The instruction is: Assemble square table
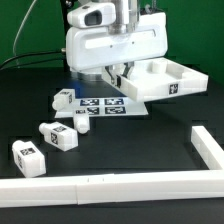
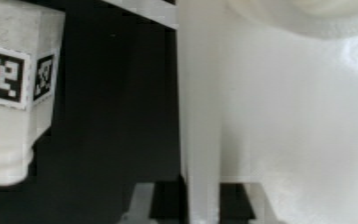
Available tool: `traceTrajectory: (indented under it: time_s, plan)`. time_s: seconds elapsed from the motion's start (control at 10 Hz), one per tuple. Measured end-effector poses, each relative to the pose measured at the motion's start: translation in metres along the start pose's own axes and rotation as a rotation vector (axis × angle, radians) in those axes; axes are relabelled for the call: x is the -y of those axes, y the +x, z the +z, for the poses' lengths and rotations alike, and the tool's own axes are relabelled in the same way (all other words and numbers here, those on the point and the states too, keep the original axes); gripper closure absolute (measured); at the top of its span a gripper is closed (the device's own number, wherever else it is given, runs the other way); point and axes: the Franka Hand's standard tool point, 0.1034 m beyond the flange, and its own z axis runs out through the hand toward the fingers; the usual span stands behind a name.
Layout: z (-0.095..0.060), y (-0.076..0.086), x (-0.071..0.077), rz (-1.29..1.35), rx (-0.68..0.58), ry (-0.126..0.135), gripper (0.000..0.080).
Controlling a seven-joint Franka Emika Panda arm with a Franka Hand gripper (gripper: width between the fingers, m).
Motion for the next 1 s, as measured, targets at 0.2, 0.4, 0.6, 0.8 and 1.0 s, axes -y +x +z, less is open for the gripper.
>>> traceTrajectory:
  time_s: [0.2,0.4,0.6,0.8,1.0]
  plan:
    - [-0.001,0.041,-0.019,0.208,0.161,0.052,0.0747]
    - [-0.009,0.061,-0.030,0.162,0.158,0.056,0.0747]
    - [-0.006,0.060,-0.030,0.162,0.162,0.057,0.0747]
    - [-0.004,0.059,-0.031,0.167,0.172,0.060,0.0747]
    - [0.001,0.078,-0.054,0.247,0.227,0.064,0.0747]
